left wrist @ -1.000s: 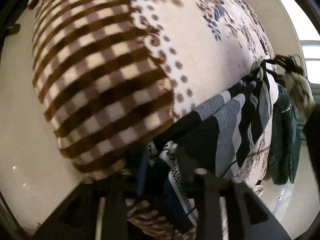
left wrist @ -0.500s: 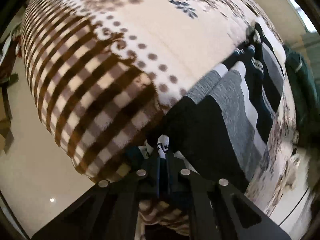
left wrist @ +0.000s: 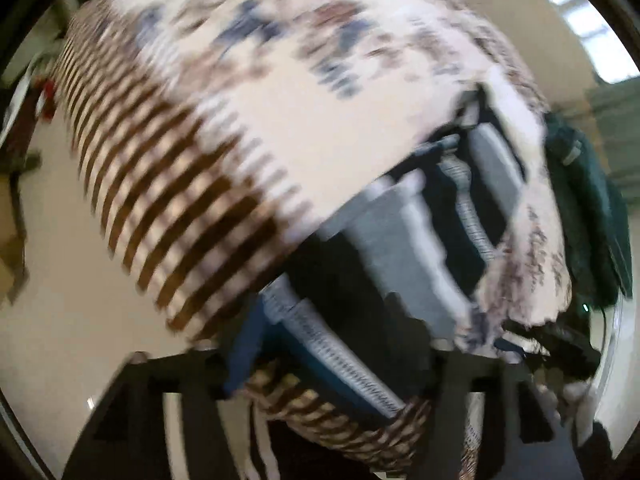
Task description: Fold small clothes
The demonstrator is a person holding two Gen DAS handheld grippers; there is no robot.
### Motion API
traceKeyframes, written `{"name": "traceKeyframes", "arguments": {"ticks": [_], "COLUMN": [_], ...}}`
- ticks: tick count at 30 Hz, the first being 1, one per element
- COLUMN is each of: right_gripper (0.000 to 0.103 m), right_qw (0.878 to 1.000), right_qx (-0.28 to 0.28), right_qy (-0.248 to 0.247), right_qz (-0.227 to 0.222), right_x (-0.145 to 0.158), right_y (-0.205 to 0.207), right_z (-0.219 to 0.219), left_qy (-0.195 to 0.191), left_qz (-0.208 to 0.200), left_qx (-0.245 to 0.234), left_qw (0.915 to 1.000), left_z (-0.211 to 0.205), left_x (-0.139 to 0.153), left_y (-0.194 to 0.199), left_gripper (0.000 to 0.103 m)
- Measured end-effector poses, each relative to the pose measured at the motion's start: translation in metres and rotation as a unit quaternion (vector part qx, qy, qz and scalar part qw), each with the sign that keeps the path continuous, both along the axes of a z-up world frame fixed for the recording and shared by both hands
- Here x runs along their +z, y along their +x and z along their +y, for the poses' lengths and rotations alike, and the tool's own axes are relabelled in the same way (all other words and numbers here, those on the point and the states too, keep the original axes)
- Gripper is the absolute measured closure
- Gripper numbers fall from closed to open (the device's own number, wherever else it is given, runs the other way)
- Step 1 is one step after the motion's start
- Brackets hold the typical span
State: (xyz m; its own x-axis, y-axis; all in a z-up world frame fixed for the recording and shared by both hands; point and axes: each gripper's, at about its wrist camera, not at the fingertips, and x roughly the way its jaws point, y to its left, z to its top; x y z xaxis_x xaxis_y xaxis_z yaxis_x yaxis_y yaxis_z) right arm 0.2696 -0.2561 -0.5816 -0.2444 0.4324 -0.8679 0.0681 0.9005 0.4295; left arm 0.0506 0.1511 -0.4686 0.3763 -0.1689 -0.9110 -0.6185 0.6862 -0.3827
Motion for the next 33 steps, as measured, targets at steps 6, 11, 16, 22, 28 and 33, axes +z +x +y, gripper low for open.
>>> {"name": "traceKeyframes", "arguments": {"ticks": [6, 11, 16, 22, 28, 33], "right_gripper": [0.042, 0.042, 0.042, 0.042, 0.099, 0.099], "right_qw": [0.997, 0.99, 0.979, 0.972, 0.97, 0.975], "right_qx": [-0.062, -0.104, -0.156, -0.205, -0.186, -0.148], "right_qy": [0.001, -0.004, -0.001, 0.007, -0.007, -0.061], "right_qz": [-0.049, -0.096, -0.135, -0.114, -0.158, -0.156], "right_x": [0.015, 0.017, 0.01, -0.029, -0.02, -0.015], "right_y": [0.07, 0.16, 0.257, 0.344, 0.355, 0.364], "right_z": [0.0, 0.01, 0.018, 0.015, 0.039, 0.06], "left_qy": [-0.012, -0.025, -0.047, -0.097, -0.14, -0.16], "left_qz": [-0.079, -0.118, -0.111, -0.099, -0.146, -0.105], "left_qx": [-0.098, -0.174, -0.24, -0.288, -0.245, -0.239], "left_qw": [0.992, 0.9774, 0.9633, 0.9475, 0.9481, 0.952], "left_z": [0.009, 0.013, 0.004, -0.013, 0.018, 0.025], "left_x": [0.016, -0.002, -0.046, -0.09, -0.08, -0.104], "left_y": [0.141, 0.299, 0.433, 0.495, 0.483, 0.495], "left_gripper": [0.037, 0.037, 0.037, 0.075, 0.089, 0.084]}}
